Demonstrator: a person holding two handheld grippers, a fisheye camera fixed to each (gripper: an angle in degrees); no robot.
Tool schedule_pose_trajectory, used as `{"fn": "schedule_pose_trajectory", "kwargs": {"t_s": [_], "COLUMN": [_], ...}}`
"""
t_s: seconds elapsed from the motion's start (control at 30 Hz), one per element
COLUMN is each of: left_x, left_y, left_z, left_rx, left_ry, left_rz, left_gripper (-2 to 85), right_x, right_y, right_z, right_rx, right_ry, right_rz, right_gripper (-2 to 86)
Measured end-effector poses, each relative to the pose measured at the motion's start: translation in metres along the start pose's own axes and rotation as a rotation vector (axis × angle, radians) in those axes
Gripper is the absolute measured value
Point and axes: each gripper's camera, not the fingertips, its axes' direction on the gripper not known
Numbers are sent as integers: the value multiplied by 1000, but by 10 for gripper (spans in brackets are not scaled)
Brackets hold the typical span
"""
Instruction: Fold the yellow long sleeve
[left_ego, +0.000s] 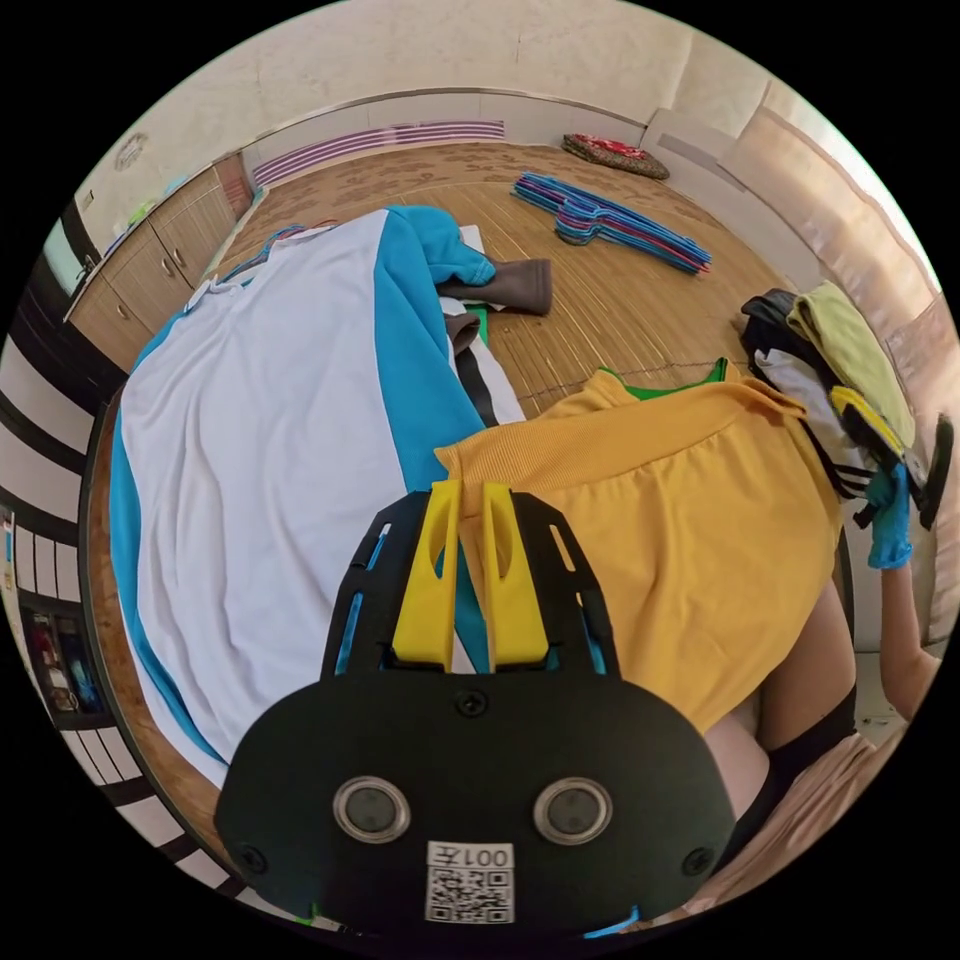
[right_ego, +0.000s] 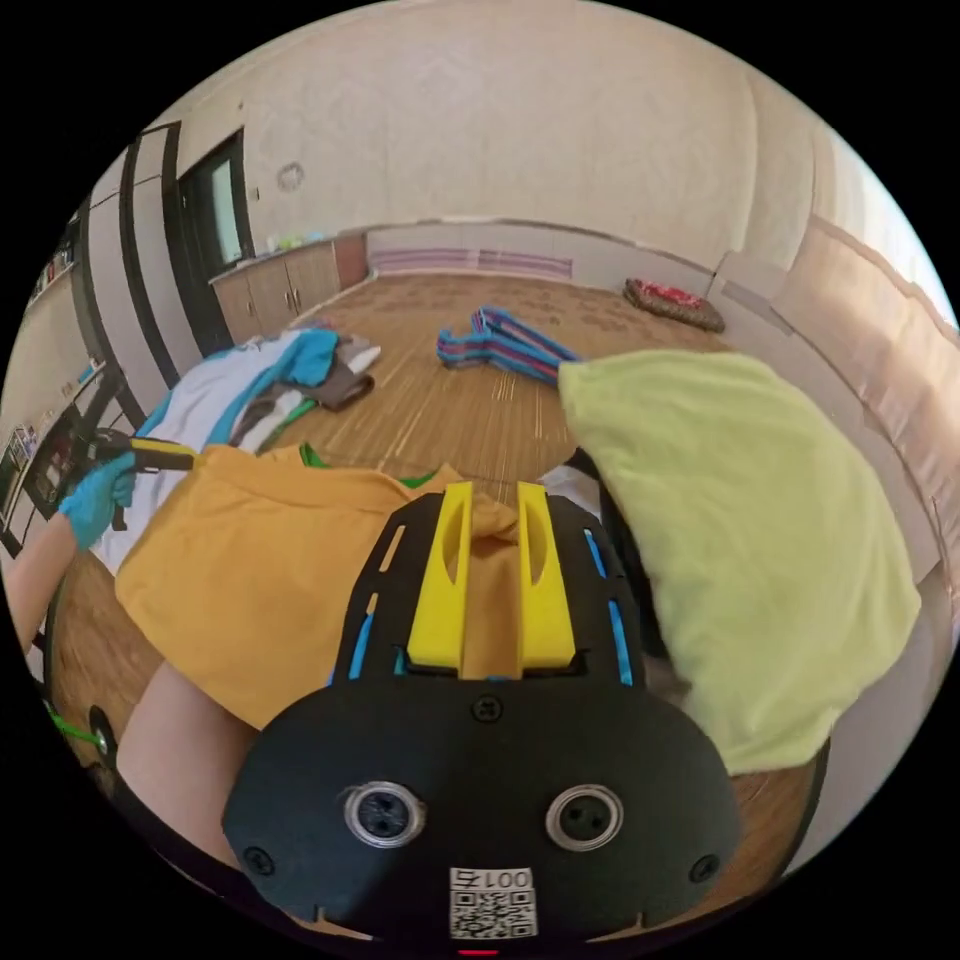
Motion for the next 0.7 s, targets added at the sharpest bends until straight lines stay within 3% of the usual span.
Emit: {"fn": "schedule_pose_trajectory", "kwargs": {"t_s": [0.17,0.3,0.47,0.7], "left_x": [-3,-2,-2,-3], "left_y": [2,8,17,26], "left_z": [-1,-2,-6,4], "left_rx": [4,14,34,11], "left_ry": [2,16,24,50], "left_rz": [5,12,25,18], "left_gripper": [4,7,16,7], "right_x": [-16,-17,-17,-15], "right_y": [-1,5,15,5], "right_z": [-34,5,54,95], "right_rx": [54,-192,-269,-280], "right_ry": [100,-12,18,113], "right_rz": [-111,-191,-208,-180], "right_gripper": [56,97,106,39]}}
